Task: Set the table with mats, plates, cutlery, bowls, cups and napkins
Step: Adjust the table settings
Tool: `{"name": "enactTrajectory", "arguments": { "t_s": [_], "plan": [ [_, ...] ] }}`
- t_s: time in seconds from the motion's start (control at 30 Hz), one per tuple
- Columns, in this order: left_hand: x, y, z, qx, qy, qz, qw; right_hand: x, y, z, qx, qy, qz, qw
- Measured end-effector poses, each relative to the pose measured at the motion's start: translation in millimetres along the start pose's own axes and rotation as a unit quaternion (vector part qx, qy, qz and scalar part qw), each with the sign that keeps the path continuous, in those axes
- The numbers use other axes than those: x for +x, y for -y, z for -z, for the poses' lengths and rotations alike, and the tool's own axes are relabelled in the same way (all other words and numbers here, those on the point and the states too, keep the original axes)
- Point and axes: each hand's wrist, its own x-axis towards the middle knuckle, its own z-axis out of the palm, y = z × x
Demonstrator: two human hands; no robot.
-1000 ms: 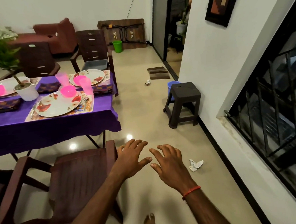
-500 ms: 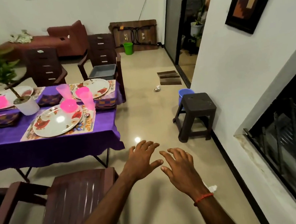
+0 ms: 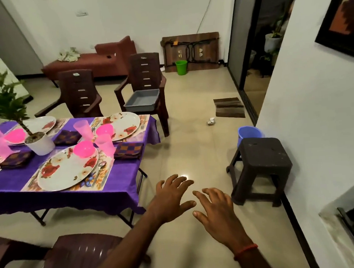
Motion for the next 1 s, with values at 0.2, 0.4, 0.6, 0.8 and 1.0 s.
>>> {"name": "enactTrajectory", "arguments": {
  "t_s": [0.2,0.4,0.6,0.8,1.0],
  "plan": [
    [51.9,9.6,6.3,-0.009,-0.017,0.065,0.998,75.5,-31.8,21.7,0.010,0.035,0.047,0.998],
    [120.9,44.4,8.0,-0.022,-0.036,0.109,0.993,170.2,-52.3,24.7,0.021,0.023,0.102,0.994],
    [214.3,89.5,12.4,-0.042,-0.036,0.133,0.990,269.7,-74.5,16.3,-0.007,-0.003,0.129,0.992],
    [307.0,125.5,24.4,-0.059,-0.026,0.134,0.989,366.1,-99.6,25.5,-0.029,-0.044,0.150,0.987],
    [392.6,151.4,30.8,-0.083,-0.027,0.135,0.987,445.6,-124.1,30.2,-0.035,-0.020,0.136,0.990]
  ]
}}
